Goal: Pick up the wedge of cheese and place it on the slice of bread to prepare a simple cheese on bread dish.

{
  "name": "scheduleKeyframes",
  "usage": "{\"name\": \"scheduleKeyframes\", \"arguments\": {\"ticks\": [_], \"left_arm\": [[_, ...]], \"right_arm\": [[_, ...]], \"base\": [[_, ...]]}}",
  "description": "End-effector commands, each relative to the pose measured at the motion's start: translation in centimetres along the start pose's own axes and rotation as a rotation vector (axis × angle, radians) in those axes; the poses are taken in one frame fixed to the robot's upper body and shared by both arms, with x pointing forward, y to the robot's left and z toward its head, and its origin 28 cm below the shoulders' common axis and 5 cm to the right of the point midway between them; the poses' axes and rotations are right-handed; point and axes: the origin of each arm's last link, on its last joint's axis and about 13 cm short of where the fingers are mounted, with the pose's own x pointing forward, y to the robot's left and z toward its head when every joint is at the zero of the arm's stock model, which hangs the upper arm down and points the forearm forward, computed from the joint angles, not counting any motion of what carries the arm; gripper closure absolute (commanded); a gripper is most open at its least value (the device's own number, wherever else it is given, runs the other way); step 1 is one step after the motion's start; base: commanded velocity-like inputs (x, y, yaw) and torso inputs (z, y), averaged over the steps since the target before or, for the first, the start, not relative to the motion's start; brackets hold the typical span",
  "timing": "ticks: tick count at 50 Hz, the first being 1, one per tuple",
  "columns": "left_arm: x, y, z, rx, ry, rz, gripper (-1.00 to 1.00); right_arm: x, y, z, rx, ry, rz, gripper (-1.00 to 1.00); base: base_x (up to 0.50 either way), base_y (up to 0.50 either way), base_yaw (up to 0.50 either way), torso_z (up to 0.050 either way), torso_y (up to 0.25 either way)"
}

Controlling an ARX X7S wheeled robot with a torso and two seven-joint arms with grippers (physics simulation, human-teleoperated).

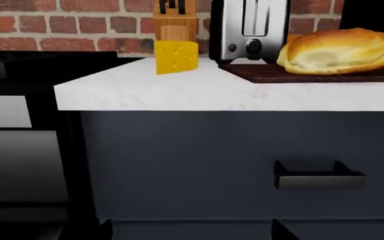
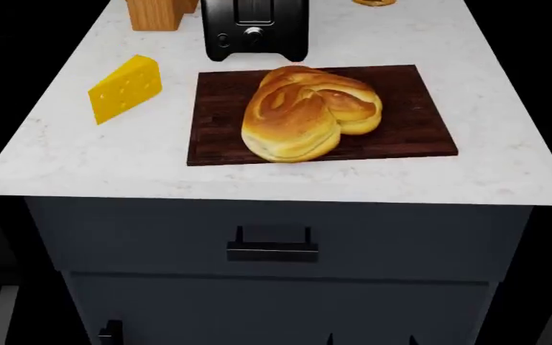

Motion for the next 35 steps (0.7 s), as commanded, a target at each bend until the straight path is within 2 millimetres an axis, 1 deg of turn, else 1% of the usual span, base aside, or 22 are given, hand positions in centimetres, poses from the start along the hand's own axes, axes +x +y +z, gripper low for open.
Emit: {"name": "scheduleKeyframes", "arguments": {"ticks": [1, 15, 26, 27, 28, 35], "left_arm": [[-0.4, 0.0, 0.4, -0.046, -0.055, -0.049, -1.00], [-0.4, -0.1, 0.4, -0.065, -0.045, -0.075, -1.00], [-0.4, 0.1, 0.4, -0.063, -0.053, -0.053, -1.00], [-0.6, 0.8, 2.0, 0.007, -0.034, 0.056, -1.00], [-0.7, 0.7, 2.1, 0.010, -0.035, 0.056, -1.00], [-0.9, 0.9, 3.1, 0.018, -0.054, 0.066, -1.00]], "right_arm": [[0.1, 0.0, -0.1, 0.002, 0.000, -0.002, -1.00], [0.0, 0.0, 0.1, 0.007, 0.002, -0.004, -1.00], [0.0, 0.0, 0.0, 0.005, -0.002, -0.004, -1.00], [-0.1, -1.8, 2.1, 0.007, 0.007, -0.115, -1.00], [-0.3, -1.6, 4.3, 0.007, -0.038, -0.100, -1.00], [-0.5, -1.7, 5.8, 0.002, -0.065, -0.106, -1.00]], "base": [[0.00, 0.00, 0.00, 0.050, 0.000], [0.00, 0.00, 0.00, 0.050, 0.000], [0.00, 0.00, 0.00, 0.050, 0.000], [0.00, 0.00, 0.00, 0.000, 0.000], [0.00, 0.00, 0.00, 0.000, 0.000], [0.00, 0.00, 0.00, 0.000, 0.000]]}}
